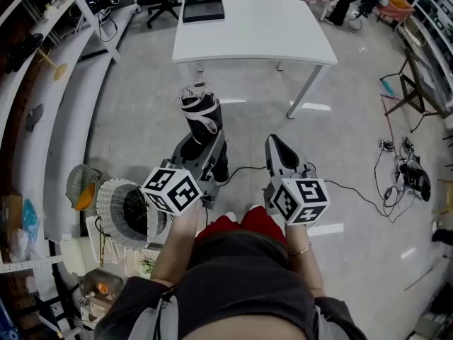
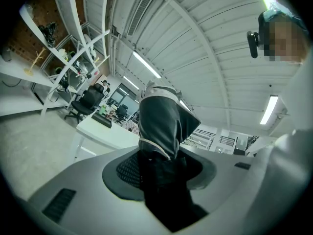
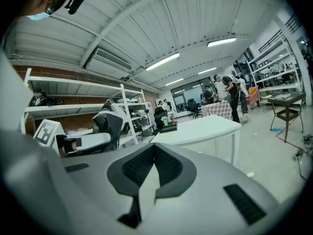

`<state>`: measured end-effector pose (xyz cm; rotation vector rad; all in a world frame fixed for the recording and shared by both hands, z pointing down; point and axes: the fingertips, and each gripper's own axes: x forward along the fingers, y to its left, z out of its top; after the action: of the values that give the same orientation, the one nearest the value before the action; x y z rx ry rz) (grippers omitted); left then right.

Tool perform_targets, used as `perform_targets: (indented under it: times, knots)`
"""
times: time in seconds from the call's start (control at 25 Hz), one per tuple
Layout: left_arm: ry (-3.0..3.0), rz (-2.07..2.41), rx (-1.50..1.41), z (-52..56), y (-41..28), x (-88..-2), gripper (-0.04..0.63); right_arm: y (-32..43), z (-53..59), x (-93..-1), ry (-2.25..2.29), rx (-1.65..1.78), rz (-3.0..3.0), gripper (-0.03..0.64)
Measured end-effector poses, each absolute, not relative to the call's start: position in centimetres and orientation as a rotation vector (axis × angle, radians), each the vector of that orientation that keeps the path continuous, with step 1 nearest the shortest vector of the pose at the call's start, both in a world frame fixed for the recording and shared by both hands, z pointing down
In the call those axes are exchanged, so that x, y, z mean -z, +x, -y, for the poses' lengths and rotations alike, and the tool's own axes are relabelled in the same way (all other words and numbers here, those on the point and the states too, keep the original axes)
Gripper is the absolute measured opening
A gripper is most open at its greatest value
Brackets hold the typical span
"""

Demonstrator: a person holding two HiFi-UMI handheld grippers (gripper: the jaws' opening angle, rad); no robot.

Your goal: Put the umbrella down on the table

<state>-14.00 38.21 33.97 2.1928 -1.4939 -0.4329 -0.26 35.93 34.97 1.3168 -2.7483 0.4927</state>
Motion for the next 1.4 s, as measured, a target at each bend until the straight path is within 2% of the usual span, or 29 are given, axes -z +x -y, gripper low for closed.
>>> perform_targets:
  times: [0.32, 0.76, 1.4]
  knots:
    - [2.18, 1.482, 0.429, -35.4, -13.9, -34.7, 0.186, 0.8, -33.5, -36.5, 1.352, -0.538, 2.705, 0.018]
    - [2.164, 1.497, 0.387, -26.4, -13.1, -35.1, 0.186, 2.4, -24.1, -36.9, 1.384, -0.585, 2.697, 0.018]
    - [2.154, 1.515, 0.384, -14.3, -8.1, -34.7, 0.186, 7.7, -11.7, -36.7, 1.389, -0.628, 2.729, 0.018]
